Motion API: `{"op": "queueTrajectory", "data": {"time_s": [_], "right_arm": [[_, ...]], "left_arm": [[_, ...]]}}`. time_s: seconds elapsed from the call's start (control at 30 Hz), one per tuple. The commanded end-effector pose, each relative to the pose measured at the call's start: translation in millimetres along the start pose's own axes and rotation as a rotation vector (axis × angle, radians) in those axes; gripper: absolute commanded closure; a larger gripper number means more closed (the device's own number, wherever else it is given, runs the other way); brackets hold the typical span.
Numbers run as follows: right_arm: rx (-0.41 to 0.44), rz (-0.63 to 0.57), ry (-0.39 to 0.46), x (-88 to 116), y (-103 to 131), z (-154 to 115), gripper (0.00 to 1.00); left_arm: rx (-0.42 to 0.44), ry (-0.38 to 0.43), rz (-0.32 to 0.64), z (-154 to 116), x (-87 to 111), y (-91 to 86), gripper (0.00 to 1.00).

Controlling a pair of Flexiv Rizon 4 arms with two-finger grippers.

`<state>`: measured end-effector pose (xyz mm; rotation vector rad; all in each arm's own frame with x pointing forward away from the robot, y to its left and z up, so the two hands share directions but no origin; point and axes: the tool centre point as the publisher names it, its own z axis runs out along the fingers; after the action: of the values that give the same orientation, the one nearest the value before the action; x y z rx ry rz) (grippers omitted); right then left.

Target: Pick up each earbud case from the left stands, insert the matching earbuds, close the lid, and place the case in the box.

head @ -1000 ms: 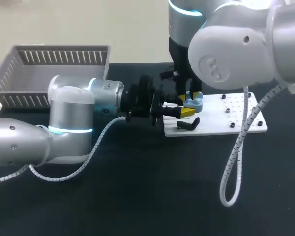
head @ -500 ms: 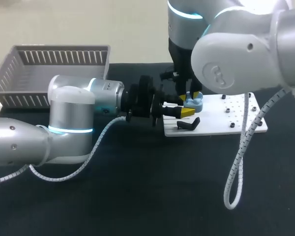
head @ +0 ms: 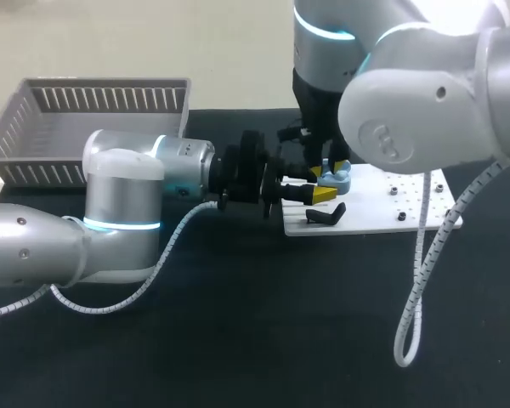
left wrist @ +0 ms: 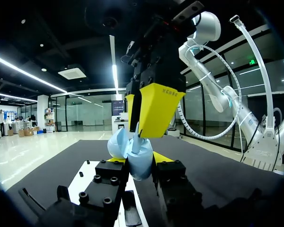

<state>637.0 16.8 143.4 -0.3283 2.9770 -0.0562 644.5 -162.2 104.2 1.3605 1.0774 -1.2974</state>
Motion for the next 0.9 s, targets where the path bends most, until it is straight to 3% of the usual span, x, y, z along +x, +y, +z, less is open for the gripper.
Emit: {"op": "queueTrajectory", "data": {"time_s": [0.03,0.83,0.9], "right_arm": [[0.003,0.003,-0.01,0.4,-0.9,2.0,1.0],[0.022,0.011,0.006,-2.8,-2.4,10.8,1.0],[0.02,0.01,0.01,-2.2,-2.6,10.5,0.62]], "left_arm": [[-0.002,-0.001,0.001,0.1,0.0,-0.4,1.0],[-0.002,-0.001,0.001,0.1,0.0,-0.4,1.0],[-0.002,-0.001,0.001,0.1,0.0,-0.4,1.0]]}}
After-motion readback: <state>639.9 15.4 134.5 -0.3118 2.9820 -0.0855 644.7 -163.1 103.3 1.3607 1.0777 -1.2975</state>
